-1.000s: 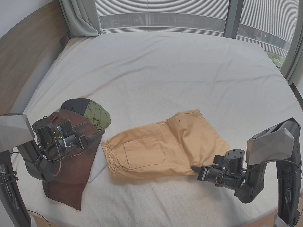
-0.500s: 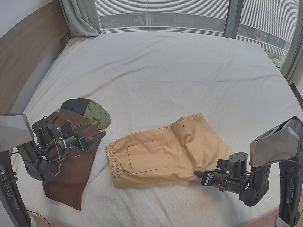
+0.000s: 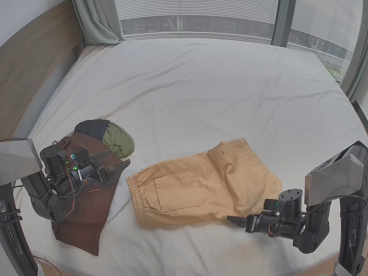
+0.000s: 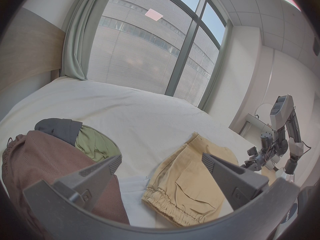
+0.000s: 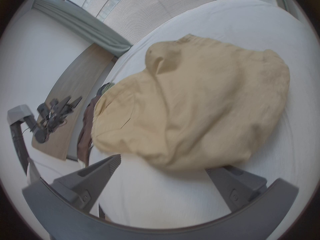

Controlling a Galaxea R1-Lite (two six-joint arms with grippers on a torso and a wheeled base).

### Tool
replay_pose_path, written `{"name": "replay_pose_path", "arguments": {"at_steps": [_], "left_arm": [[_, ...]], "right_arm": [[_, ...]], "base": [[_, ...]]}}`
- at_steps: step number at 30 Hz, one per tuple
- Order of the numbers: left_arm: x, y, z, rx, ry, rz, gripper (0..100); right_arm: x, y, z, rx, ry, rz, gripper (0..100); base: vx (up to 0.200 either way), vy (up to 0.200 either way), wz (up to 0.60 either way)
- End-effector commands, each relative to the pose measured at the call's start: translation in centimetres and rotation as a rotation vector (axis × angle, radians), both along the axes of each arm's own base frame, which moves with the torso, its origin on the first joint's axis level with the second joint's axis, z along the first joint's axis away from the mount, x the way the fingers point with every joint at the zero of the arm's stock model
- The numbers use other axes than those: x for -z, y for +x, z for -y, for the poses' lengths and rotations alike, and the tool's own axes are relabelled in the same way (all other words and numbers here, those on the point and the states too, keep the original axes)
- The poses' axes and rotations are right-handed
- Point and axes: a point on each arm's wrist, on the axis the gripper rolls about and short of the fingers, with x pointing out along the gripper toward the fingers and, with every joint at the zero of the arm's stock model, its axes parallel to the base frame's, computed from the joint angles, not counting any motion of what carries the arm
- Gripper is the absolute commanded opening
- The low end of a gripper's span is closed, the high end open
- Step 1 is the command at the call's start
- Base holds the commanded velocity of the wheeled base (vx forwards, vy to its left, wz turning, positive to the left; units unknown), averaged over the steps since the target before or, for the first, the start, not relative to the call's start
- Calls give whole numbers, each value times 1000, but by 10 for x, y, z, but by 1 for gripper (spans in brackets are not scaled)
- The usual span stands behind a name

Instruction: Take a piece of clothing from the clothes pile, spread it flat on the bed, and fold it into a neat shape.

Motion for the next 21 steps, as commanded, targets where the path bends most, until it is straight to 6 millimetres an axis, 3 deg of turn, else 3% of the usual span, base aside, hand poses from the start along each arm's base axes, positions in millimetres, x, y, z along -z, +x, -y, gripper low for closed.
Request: {"name": "replay_pose_path", "arguments": {"at_steps": [1, 7, 13, 21], "left_arm": [[-1, 0, 1, 1, -3, 1, 100], [0, 0, 1, 1, -4, -1, 100], [-1, 0, 1, 4, -5, -1, 100], [3, -5, 7, 38, -5, -23, 100]], "right_arm": [[-8, -20, 0, -97, -6, -19, 100], [-22, -39, -6, -197, 15, -18, 100], [-42, -45, -13, -234, 47, 54, 100], [-88, -41, -11, -215, 139, 236, 100]], "base": [[0, 0, 0], [0, 0, 0], [0, 0, 0], [0, 0, 0]]}}
